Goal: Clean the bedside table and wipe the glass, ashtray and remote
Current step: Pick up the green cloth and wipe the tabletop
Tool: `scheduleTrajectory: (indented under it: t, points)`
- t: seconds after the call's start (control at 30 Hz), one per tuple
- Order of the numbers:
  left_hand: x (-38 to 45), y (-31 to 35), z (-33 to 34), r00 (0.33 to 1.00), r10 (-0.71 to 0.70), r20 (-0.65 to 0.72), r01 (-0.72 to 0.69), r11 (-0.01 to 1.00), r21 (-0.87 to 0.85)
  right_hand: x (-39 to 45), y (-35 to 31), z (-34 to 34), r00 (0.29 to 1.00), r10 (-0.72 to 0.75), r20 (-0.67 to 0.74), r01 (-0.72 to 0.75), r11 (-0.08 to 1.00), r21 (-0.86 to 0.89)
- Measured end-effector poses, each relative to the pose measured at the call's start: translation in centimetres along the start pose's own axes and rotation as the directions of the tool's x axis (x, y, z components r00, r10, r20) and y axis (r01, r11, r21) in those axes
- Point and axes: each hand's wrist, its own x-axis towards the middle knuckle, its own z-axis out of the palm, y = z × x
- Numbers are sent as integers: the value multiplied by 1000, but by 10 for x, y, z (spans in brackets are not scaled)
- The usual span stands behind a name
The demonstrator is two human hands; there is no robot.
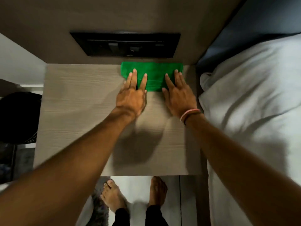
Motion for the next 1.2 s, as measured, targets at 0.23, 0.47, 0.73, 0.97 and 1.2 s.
scheduleTrajectory:
  t: [0.23,0.47,0.73,0.97,1.2]
  points:
    - [-22,-29,4,1000,11,17,-11,1000,-10,-30,-31,17,998,18,-63,-20,999,-29]
    - [-159,-68,57,994,87,-72,-82,994,66,-166,-72,71,997,-4,-78,10,997,73]
    - [-266,-86,91,998,12,56,-17,995,96,-269,-130,119,998,60,1,-60,998,31]
    - [-171,-129,54,1000,9,-27,-7,998,65,-158,-163,97,998,50,-44,-46,996,71]
    - [-43,-198,-1,996,-19,-84,24,999,49,-5,-202,59,1000,8,-4,-8,997,73]
